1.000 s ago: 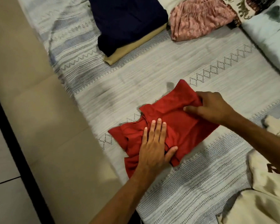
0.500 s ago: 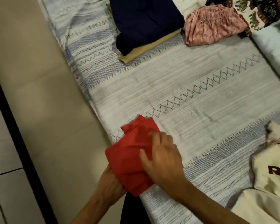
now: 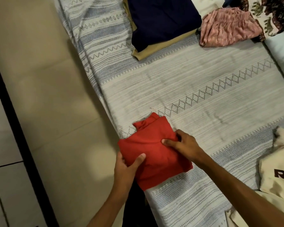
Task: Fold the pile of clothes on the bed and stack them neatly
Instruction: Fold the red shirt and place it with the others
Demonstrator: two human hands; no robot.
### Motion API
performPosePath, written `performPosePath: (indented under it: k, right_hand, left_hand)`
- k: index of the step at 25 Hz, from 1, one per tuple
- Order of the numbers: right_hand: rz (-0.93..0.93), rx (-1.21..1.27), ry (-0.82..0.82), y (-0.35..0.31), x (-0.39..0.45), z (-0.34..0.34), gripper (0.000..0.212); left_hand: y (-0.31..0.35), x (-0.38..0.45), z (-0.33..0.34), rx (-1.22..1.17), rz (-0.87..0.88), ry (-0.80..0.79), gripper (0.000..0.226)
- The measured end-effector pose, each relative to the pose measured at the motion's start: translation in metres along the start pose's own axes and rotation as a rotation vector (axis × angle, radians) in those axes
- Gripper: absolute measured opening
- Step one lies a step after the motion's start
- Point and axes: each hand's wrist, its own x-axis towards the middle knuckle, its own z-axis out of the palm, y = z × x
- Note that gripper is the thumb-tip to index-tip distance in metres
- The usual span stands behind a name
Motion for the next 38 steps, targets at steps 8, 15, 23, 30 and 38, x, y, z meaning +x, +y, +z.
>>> performPosePath:
  k: [8, 15, 23, 30, 38]
  right_hand:
    - [0.067, 0.396, -0.081, 0.006, -0.001, -0.032, 0.04]
    - [-0.01, 0.211, -0.14, -0.01, -0.001, -0.058, 0.039]
    - [-0.447, -0.747, 0.481, -0.095, -0.039, -0.193, 0.039]
    - [-0.41, -1.083, 0.262, -0.023, -0.046, -0.108, 0.048]
    - [0.206, 0.308, 0.581, 0.077, -0.018, -0.099, 0.072]
  left_hand:
    - [0.015, 0.027, 0.018, 0.079, 0.084, -0.115, 0.053]
    - [0.007, 0.034, -0.003, 0.072, -0.024, -0.006, 0.038]
    - [0.039, 0.03, 0.016, 0.199, -0.003, -0.12, 0.026]
    - [0.056, 0.053, 0.083, 0.213, 0.0, -0.233, 0.024]
    - [0.088, 0.094, 0.142, 0.553, 0.012, -0.356, 0.091]
